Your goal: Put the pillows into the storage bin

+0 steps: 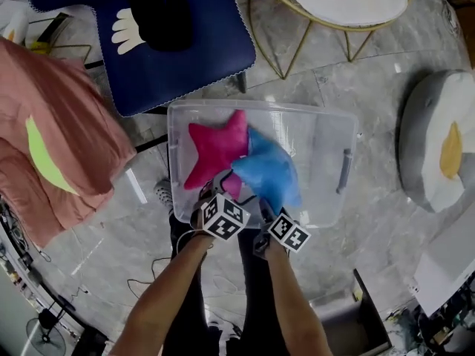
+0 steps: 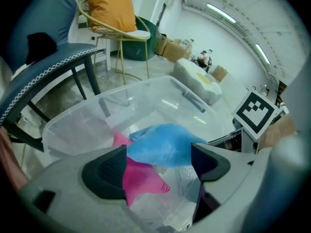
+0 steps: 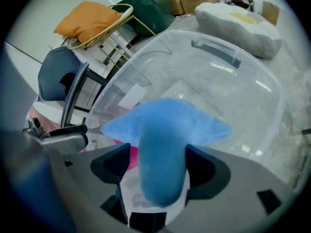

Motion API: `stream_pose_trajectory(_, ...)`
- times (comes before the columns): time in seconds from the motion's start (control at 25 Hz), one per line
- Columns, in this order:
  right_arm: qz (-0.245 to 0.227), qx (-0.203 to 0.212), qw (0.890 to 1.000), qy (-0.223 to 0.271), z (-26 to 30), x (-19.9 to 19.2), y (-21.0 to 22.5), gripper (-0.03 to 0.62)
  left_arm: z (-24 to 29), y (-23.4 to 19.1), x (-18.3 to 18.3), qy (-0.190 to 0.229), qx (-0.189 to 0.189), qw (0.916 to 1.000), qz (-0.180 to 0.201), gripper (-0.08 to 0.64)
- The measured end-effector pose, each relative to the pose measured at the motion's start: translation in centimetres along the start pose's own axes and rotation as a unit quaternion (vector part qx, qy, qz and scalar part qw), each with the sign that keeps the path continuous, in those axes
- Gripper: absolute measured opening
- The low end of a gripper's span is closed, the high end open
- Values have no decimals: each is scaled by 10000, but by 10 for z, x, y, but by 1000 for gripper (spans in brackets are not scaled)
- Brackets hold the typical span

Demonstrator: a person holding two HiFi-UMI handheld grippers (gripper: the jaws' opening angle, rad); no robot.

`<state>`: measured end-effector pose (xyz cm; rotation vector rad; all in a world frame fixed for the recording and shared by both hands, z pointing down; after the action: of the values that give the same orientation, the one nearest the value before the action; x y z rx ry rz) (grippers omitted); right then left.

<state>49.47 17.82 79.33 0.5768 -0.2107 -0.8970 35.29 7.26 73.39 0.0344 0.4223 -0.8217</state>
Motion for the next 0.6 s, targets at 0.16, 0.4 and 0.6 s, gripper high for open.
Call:
stream_pose_trajectory(0.16,-287,-135,9995,85,-13,-5,-25,353,-34,-22,-17,155,43,9995,-279,403)
stream_pose_trajectory(0.4,-727,-341,9967,111,-29,-29,-72,353,-113,-64,-58,594,138,9937,-941,403)
stream_pose_trajectory(0.6,-1367,-127,9904,-157,-27,-65,-144,353,-171,-113,-123,674,433,9837,-1607,403)
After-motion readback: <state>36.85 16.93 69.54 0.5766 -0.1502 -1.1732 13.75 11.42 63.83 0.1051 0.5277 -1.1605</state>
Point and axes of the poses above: the fingertips, and each gripper's own axes: z forward along the fingers, y to its right, x out of its top, the point moved 6 cm from there along -z, backward along the fingers, and after that the axes turned 10 degrees about x, right-handed, at the moved point
